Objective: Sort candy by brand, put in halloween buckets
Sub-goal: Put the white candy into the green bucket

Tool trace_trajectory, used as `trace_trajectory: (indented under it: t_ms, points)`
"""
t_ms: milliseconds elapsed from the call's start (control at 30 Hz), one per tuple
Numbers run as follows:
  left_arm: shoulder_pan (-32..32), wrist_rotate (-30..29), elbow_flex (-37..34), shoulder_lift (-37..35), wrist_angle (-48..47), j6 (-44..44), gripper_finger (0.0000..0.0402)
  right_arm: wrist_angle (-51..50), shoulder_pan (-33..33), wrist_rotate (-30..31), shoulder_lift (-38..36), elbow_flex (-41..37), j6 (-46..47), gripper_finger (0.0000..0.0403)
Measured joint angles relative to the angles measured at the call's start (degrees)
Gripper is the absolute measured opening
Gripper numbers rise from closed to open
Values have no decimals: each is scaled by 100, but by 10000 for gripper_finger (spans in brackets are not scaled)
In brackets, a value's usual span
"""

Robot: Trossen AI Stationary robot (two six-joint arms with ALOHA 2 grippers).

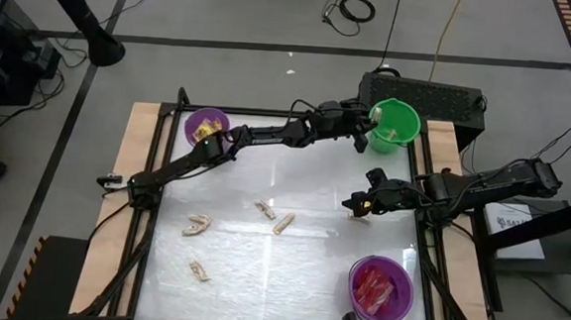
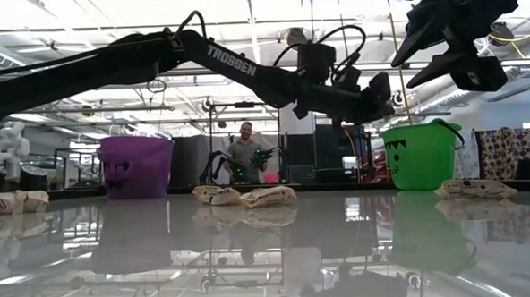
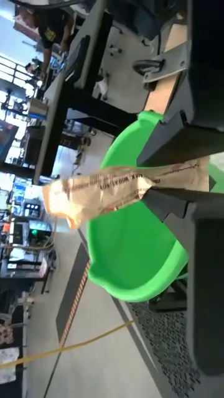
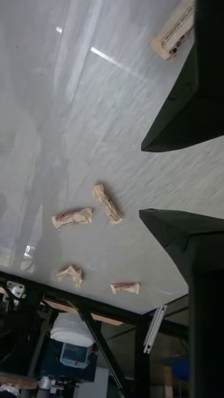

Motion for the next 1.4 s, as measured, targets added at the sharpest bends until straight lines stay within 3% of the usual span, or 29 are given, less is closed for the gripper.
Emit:
trace_trajectory:
  t_ms: [300,1033,1400]
  points:
    - [62,448,-2,0,-495,-48,121,1,0,1,0,0,1,153]
    - [44,574,-2,-4,-813,-80,123,15,0,2,0,0,-4,153]
    - [103,1223,-7,-76,-778,-598,129,64,0,2,0,0,-2,153]
